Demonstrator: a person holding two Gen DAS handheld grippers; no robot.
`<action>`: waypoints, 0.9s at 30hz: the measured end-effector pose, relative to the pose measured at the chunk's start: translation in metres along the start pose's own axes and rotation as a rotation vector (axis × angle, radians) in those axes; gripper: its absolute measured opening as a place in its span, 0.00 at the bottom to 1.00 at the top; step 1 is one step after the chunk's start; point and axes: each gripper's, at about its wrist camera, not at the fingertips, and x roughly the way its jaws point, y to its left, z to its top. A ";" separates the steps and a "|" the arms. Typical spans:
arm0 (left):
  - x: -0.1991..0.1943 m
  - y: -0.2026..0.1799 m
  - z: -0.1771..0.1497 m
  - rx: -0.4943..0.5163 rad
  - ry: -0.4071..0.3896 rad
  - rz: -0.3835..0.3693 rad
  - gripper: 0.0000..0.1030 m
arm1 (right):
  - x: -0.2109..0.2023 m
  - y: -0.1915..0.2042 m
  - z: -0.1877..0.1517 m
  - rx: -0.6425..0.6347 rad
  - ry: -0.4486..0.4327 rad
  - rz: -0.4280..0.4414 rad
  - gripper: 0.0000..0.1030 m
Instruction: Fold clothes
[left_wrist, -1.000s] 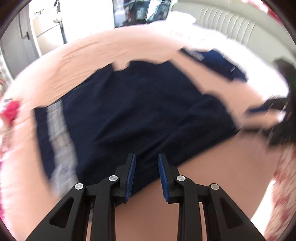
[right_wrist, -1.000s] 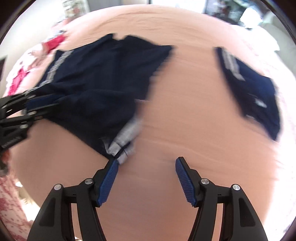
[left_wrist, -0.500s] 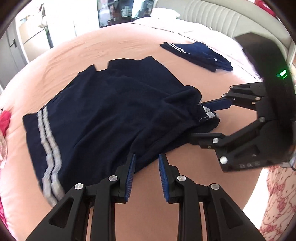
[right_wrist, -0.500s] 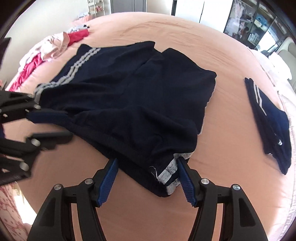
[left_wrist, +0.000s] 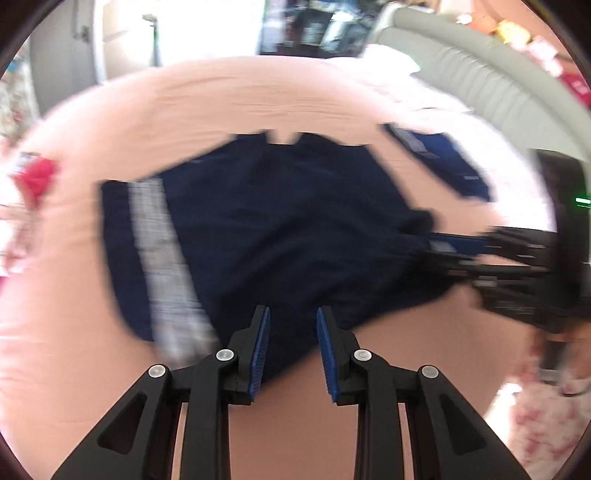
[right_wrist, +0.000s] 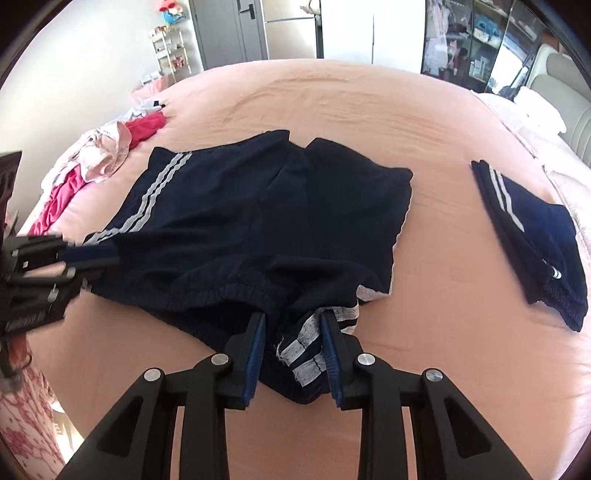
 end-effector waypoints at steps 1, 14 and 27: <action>0.002 -0.006 -0.001 0.006 -0.003 -0.036 0.38 | 0.000 0.000 0.000 0.003 0.000 -0.008 0.28; 0.034 0.012 0.018 -0.012 -0.021 0.424 0.36 | 0.008 -0.004 -0.007 0.007 0.005 -0.030 0.28; -0.059 0.073 -0.015 -0.301 -0.274 0.485 0.28 | 0.021 0.041 -0.028 -0.192 0.021 -0.185 0.32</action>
